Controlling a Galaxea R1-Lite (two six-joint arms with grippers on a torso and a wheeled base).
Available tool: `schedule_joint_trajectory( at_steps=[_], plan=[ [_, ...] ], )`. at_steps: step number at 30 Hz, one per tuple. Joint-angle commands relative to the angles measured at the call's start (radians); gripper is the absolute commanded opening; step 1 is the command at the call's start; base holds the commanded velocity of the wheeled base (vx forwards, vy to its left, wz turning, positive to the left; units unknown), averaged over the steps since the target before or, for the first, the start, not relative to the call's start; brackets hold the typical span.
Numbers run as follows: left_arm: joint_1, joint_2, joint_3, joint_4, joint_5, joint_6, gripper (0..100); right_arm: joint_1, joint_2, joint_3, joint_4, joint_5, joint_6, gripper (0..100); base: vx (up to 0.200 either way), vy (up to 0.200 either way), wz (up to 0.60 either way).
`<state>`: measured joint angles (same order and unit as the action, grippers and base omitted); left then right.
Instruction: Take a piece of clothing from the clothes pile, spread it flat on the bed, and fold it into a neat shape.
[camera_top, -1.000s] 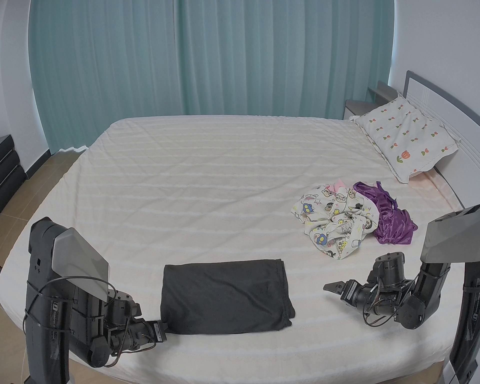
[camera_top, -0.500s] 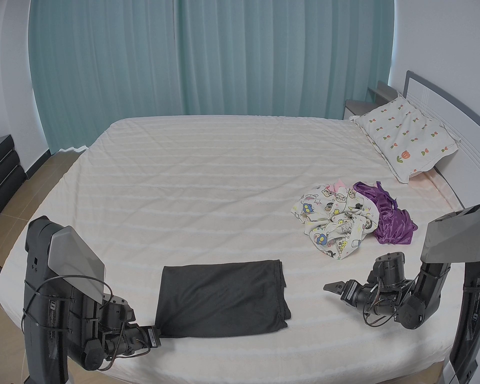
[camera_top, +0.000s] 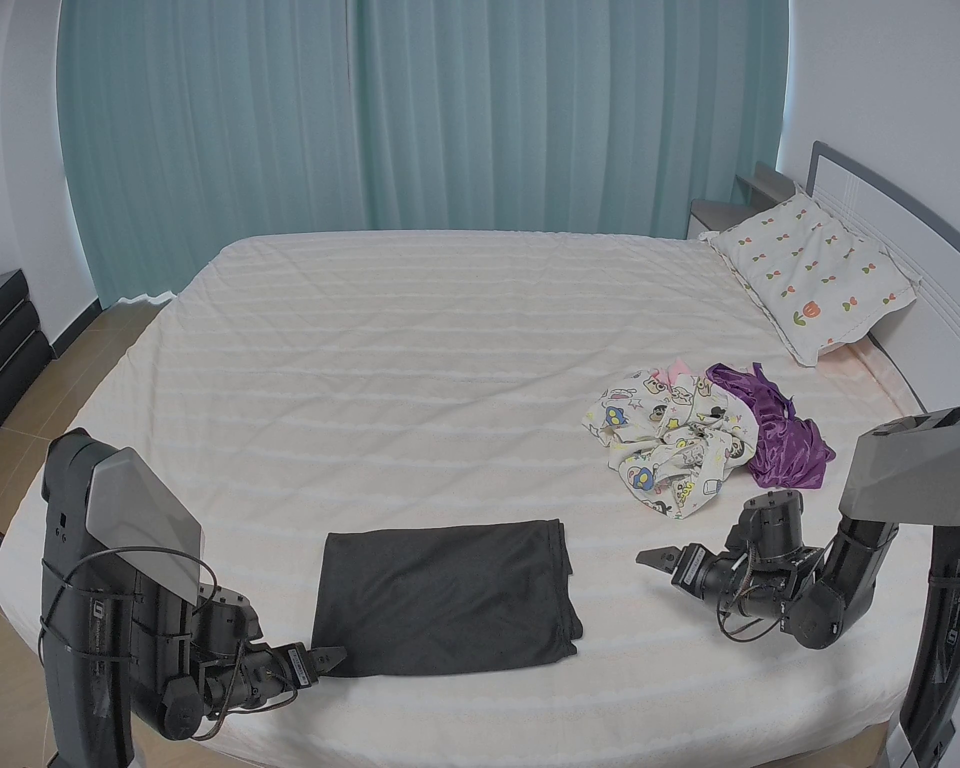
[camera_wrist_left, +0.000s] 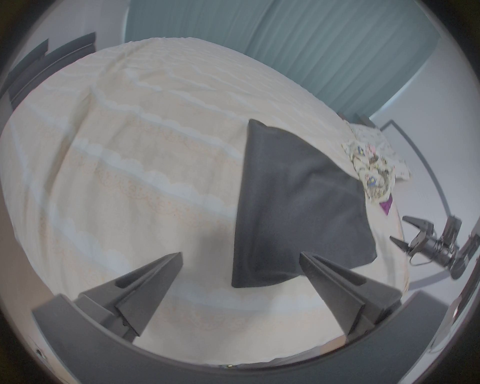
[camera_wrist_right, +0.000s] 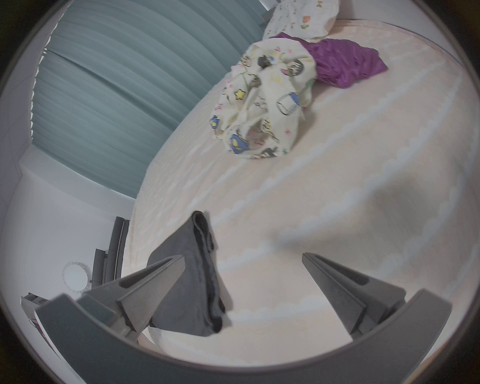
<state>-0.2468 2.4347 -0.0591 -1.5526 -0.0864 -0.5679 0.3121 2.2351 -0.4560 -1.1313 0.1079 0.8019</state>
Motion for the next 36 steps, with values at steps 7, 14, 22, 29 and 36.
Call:
schedule_joint_trajectory(
  at_steps=[7,14,22,29,36],
  plan=[
    [0.012,-0.134,-0.016,-0.012,-0.012,-0.264,100,0.125,0.078,-0.464,0.364,-0.025,0.000,100,0.000,0.000,0.00],
    [0.035,-0.117,-0.019,-0.012,-0.015,-0.293,100,0.182,0.256,-0.642,0.386,-0.053,-0.003,100,0.000,0.000,0.00],
    [0.034,-0.092,-0.037,-0.012,-0.010,-0.293,100,0.185,0.325,-0.747,0.406,-0.060,-0.007,100,0.000,0.000,0.00],
    [0.034,-0.092,-0.037,-0.012,-0.010,-0.294,100,0.179,0.357,-0.813,0.413,-0.066,-0.006,0,0.000,0.000,0.00],
    [0.032,-0.083,-0.037,-0.012,-0.010,-0.293,100,0.173,0.356,-0.816,0.403,-0.089,0.020,0,0.000,0.000,0.00]
  ],
)
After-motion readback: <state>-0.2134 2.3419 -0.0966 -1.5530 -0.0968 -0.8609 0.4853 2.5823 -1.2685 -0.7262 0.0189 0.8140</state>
